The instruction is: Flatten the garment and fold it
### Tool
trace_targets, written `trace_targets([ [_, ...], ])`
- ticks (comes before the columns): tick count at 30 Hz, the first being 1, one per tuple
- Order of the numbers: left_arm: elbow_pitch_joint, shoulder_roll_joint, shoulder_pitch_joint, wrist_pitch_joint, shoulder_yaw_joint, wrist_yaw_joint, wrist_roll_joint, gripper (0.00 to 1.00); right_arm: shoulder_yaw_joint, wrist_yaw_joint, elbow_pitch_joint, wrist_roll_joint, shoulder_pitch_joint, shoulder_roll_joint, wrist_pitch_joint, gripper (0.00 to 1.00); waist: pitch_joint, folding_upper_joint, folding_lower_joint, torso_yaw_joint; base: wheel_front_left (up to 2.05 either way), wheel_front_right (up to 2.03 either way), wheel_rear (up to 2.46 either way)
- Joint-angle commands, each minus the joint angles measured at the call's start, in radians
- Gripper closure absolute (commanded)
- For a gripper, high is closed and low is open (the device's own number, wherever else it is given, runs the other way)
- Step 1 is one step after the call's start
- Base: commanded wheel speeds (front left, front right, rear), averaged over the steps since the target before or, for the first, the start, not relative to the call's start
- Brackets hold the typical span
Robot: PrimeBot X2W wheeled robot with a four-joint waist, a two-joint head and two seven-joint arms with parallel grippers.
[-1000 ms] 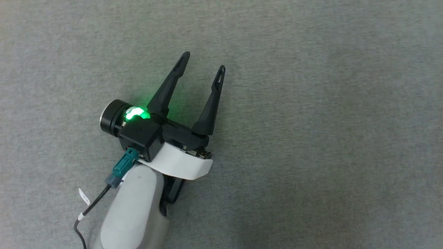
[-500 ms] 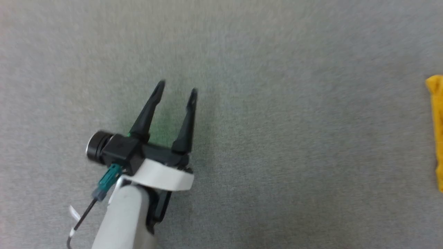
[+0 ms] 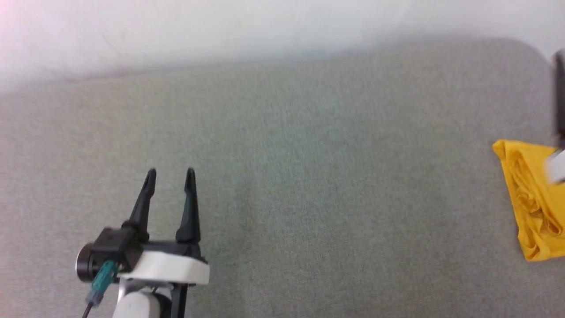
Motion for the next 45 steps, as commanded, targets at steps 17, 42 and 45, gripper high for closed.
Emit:
trace_targets([
  [17, 0.024, -0.002, 0.125, -0.005, -0.013, 0.038, 0.027, 0.0, 0.041, -0.002, -0.026, -0.025, 0.393, 0.352, -0.189, 0.0, -0.142, 0.0, 0.0004, 0.127, 0.0, 0.0, 0.0],
  [42, 0.037, -0.002, 0.129, -0.005, -0.013, 0.064, 0.014, 0.0, 0.053, -0.002, -0.008, -0.045, 0.431, 0.375, -0.227, 0.0, -0.144, 0.0, 0.0004, 0.154, 0.0, 0.0, 0.0],
  [45, 0.04, -0.001, 0.121, 0.002, -0.018, 0.058, 0.008, 1.0, 0.05, 0.0, -0.009, -0.044, 0.423, 0.37, -0.222, 1.0, -0.144, 0.0, 0.0005, 0.154, 0.0, 0.0, 0.0],
])
